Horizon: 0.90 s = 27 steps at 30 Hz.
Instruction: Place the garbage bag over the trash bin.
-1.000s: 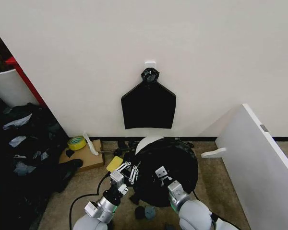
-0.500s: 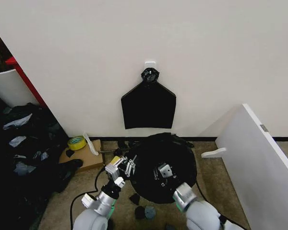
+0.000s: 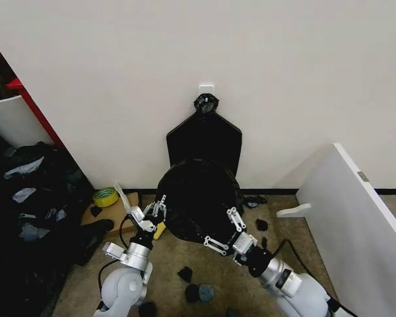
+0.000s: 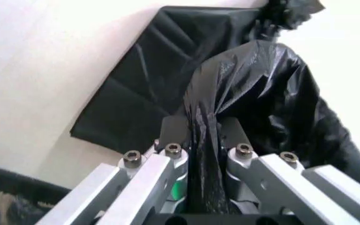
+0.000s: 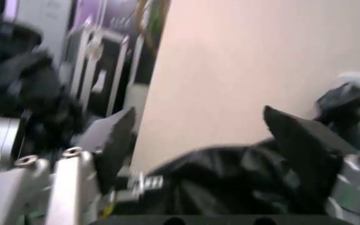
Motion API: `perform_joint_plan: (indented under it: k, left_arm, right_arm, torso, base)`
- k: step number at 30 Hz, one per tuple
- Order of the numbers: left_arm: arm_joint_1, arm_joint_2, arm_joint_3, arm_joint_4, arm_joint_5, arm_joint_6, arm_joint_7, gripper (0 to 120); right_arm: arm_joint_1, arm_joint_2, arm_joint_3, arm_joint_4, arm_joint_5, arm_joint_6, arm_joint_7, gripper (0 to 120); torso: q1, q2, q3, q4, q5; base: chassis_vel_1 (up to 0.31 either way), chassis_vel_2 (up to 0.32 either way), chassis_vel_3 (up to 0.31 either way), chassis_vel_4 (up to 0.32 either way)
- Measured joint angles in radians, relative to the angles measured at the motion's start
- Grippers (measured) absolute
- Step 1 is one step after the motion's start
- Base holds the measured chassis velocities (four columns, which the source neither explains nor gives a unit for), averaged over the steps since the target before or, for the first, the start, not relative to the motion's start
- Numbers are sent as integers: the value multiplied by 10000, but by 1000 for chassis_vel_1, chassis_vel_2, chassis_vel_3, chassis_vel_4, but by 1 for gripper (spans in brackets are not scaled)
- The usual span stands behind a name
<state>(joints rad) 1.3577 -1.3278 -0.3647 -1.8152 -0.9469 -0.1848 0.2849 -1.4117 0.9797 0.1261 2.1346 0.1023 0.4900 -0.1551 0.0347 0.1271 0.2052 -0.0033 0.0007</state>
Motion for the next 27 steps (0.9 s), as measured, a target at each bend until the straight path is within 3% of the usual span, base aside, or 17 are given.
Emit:
perform_joint_plan:
  k: [3,6,15,27]
  left_arm:
    - [-66,-83,-58,96,-368,179,-294,5]
    - [-178,-299,-150,51,-925,667,-1263,5]
    - [-424,-907,-422,-744,-1803,2588,-3760,5]
    - [-145,-884,-569,-1333,-1990,2952,-4122,5]
  right_arm:
    - [-188,53,-21,260,-68,-216,873,88]
    - [-571,-2,78,338,-473,-853,2019,98]
    - [-945,-108,-27,-649,-949,-1602,2917,100]
    - [-576,501,-743,-1604,-953,-1595,2756,100]
  torso:
    - [0,0,0,0,-1]
    - [0,-1,0,1,0]
    - [0,0,0,0,1]
    - [0,0,0,0,-1]
  base:
    - [0,0,0,0]
    - [0,0,0,0]
    - [0,0,0,0]
    - [0,0,0,0]
